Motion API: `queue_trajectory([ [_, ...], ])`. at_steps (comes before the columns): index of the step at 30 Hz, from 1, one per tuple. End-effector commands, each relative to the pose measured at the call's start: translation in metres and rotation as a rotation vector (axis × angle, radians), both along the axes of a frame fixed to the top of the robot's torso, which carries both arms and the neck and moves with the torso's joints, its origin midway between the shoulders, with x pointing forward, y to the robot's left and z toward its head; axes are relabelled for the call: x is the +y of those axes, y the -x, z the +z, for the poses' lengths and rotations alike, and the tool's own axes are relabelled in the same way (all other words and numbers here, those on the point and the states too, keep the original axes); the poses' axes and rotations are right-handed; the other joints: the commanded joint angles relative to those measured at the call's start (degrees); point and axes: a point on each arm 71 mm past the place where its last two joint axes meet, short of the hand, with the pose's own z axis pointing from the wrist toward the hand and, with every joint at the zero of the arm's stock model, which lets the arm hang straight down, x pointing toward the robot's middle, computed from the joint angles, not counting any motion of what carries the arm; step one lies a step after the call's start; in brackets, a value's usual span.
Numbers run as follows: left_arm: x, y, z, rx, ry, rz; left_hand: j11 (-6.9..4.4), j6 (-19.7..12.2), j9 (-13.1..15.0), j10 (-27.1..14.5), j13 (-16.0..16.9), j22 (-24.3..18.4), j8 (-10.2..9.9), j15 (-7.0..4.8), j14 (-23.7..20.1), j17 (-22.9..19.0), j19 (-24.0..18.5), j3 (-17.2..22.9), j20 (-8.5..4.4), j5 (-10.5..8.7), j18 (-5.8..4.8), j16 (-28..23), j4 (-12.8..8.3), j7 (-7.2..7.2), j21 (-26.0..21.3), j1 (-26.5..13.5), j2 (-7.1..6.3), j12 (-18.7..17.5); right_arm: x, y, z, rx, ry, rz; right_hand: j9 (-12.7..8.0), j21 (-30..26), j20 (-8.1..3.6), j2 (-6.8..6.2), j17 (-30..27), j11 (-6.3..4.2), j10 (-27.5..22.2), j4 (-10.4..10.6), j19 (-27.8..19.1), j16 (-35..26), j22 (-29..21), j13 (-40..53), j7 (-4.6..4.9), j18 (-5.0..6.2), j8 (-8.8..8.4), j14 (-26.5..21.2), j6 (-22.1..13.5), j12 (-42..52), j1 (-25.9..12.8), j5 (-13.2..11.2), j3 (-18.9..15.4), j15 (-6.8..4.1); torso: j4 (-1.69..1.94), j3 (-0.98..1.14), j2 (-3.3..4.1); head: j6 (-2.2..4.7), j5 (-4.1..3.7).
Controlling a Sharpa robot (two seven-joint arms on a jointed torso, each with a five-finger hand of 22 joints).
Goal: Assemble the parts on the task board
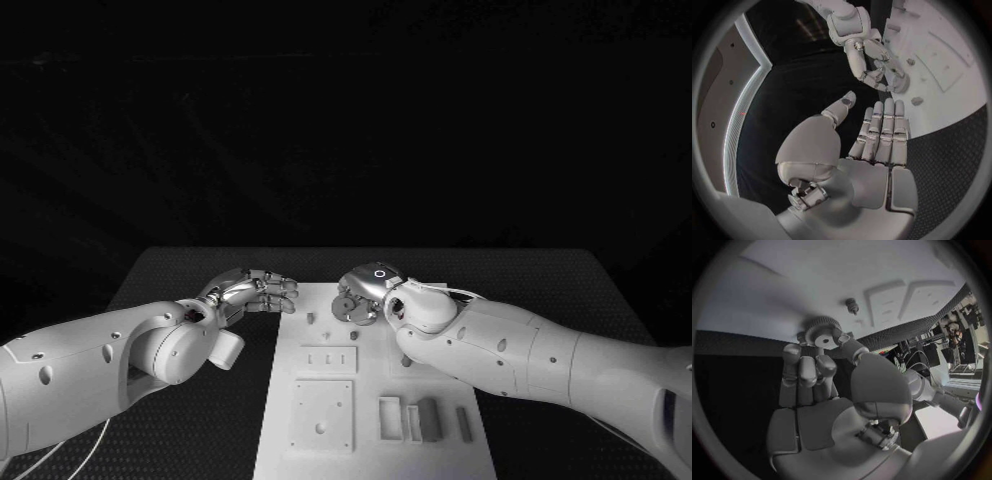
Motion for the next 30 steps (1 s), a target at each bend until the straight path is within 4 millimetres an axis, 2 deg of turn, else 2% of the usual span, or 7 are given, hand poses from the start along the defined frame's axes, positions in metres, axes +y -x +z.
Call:
queue_trajectory([
  [1, -0.002, 0.000, 0.002, -0.009, 0.004, -0.013, 0.19, -0.4, 0.0, 0.4, 0.1, -0.1, -0.4, 0.14, 0.1, 0.1, 0.0, -0.4, -0.32, 0.24, -0.35, -0.2, 0.1, 1.26, -0.3, -0.5, 0.04, -0.4, 0.000, 0.001, -0.005, 0.035, 0.007, 0.003, 1.5, -0.3, -0.14, -0.20, -0.2, 0.78, -0.2, 0.2, 0.0, -0.3, 0.6, -0.1, 1.34, 1.43, -1.38, -0.7, -1.9, -0.3, 0.0, 0.1, 0.4, 0.33, 0.01, 0.03, 0.00, -0.04, -0.02],
  [4, -0.002, 0.000, 0.002, -0.009, 0.004, -0.013, 0.19, -0.4, 0.0, 0.4, 0.1, -0.1, -0.4, 0.14, 0.1, 0.1, -0.1, -0.4, -0.32, 0.24, -0.35, -0.2, 0.1, 1.26, -0.3, -0.5, 0.04, -0.4, -0.001, 0.001, -0.005, 0.037, -0.002, 0.001, 0.9, -0.4, -0.08, -0.79, -0.4, 1.38, -0.2, 0.5, 0.0, -0.4, 0.6, -0.1, 1.95, 1.43, -2.41, -0.9, -3.5, -0.3, -0.3, 0.1, 0.5, 0.93, 0.02, 0.05, -0.02, -0.05, 0.00],
  [7, -0.002, 0.000, 0.002, -0.009, 0.005, -0.013, 0.19, -0.4, 0.0, 0.4, 0.1, -0.1, -0.4, 0.14, 0.1, 0.1, 0.0, -0.4, -0.32, 0.24, -0.35, -0.2, 0.1, 1.26, -0.3, -0.5, 0.04, -0.4, -0.002, 0.001, -0.005, 0.053, -0.024, -0.007, 0.2, -0.5, 0.04, -2.07, -0.5, 1.67, -0.3, 1.3, 0.1, -0.4, 0.6, -0.2, 2.25, 1.43, -3.78, -1.1, -5.9, -0.3, -1.1, 0.1, 0.5, 1.21, 0.01, 0.03, -0.03, -0.09, 0.01],
  [10, -0.002, 0.000, 0.002, -0.009, 0.005, -0.014, 0.19, -0.4, 0.0, 0.4, 0.1, -0.1, -0.4, 0.14, 0.1, 0.1, 0.0, -0.4, -0.32, 0.24, -0.35, -0.2, 0.1, 1.26, -0.3, -0.5, 0.05, -0.4, -0.002, 0.003, -0.005, 0.060, -0.032, -0.007, -0.5, -0.7, 0.16, -3.93, -0.7, 2.52, -0.7, 3.7, 0.1, -0.5, 0.5, -0.2, 3.16, 1.43, -4.93, -1.3, -8.1, -0.4, -2.7, 0.2, 0.8, 2.00, 0.01, 0.05, -0.01, -0.18, 0.08],
  [13, -0.002, 0.000, 0.002, -0.009, 0.005, -0.014, 0.20, -0.4, 0.0, 0.4, 0.1, -0.1, -0.4, 0.15, 0.1, 0.1, 0.0, -0.5, -0.30, 0.24, -0.37, -0.3, 0.1, 1.27, -0.3, -0.6, 0.07, -0.5, -0.005, 0.002, -0.005, 0.067, -0.033, -0.012, -0.5, -0.8, 0.11, -4.77, -0.7, 2.81, -0.8, 5.3, 0.2, -0.4, 0.5, -0.2, 3.42, 1.43, -4.82, -1.4, -8.0, -0.2, -3.1, 0.2, 1.4, 2.34, -0.02, 0.10, -0.01, -0.18, 0.15],
  [20, -0.001, 0.000, 0.002, -0.010, 0.005, -0.012, 0.22, -0.4, 0.0, 0.4, 0.1, -0.1, -0.5, 0.16, 0.2, 0.2, 0.0, -0.5, -0.30, 0.23, -0.38, -0.3, 0.2, 1.29, -0.4, -0.8, 0.08, -0.5, -0.011, 0.000, -0.009, 0.098, -0.017, -0.027, -0.2, -0.9, 0.17, -4.53, -1.1, 2.85, -1.1, 7.3, -0.1, -0.5, 0.6, -0.2, 3.44, 1.43, -3.87, -2.0, -6.5, 0.0, -4.0, 0.1, 1.6, 2.41, -0.05, 0.06, 0.01, -0.07, 0.04],
  [30, -0.001, 0.000, 0.001, -0.009, 0.005, -0.012, 0.25, -0.5, 0.0, 0.4, 0.1, -0.1, -0.5, 0.17, 0.2, 0.3, 0.0, -0.6, -0.30, 0.24, -0.39, -0.4, 0.3, 1.31, -0.4, -1.2, 0.19, -0.7, -0.019, -0.002, -0.009, 0.089, -0.035, -0.045, -0.2, -0.9, 0.19, -2.94, -1.0, 2.63, -1.3, 8.5, -0.5, -0.4, 0.8, -0.3, 3.20, 1.43, -3.26, -2.2, -5.6, 0.1, -5.0, 0.0, 1.3, 2.19, -0.07, 0.13, -0.02, 0.01, 0.08],
])
